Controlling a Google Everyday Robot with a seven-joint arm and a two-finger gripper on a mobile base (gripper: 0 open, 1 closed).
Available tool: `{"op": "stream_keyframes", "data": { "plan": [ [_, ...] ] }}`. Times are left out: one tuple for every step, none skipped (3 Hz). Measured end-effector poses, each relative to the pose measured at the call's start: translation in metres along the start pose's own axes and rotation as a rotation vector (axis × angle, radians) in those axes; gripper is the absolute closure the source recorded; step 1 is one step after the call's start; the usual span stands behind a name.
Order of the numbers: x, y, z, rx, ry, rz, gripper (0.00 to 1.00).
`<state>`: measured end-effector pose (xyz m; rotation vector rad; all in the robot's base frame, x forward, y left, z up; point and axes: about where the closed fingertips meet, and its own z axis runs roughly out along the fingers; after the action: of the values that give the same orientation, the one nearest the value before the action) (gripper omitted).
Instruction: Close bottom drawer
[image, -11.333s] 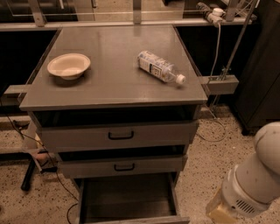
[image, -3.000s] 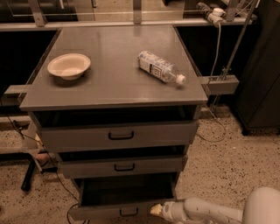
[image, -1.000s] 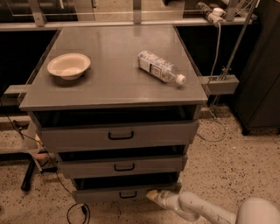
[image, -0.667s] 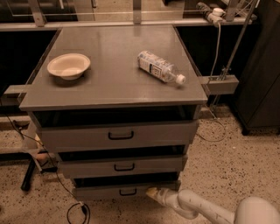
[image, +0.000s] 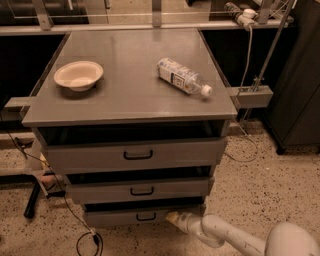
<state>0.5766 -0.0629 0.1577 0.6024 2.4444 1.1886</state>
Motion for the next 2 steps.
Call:
{"op": "stream_keyframes", "data": {
  "plan": [
    [-0.002, 0.0049, 0.0024, -0.002, -0.006, -0.007, 1.0],
    [-0.0039, 0.0101, 0.0063, -0.005, -0.009, -0.014, 1.0]
  ]
}}
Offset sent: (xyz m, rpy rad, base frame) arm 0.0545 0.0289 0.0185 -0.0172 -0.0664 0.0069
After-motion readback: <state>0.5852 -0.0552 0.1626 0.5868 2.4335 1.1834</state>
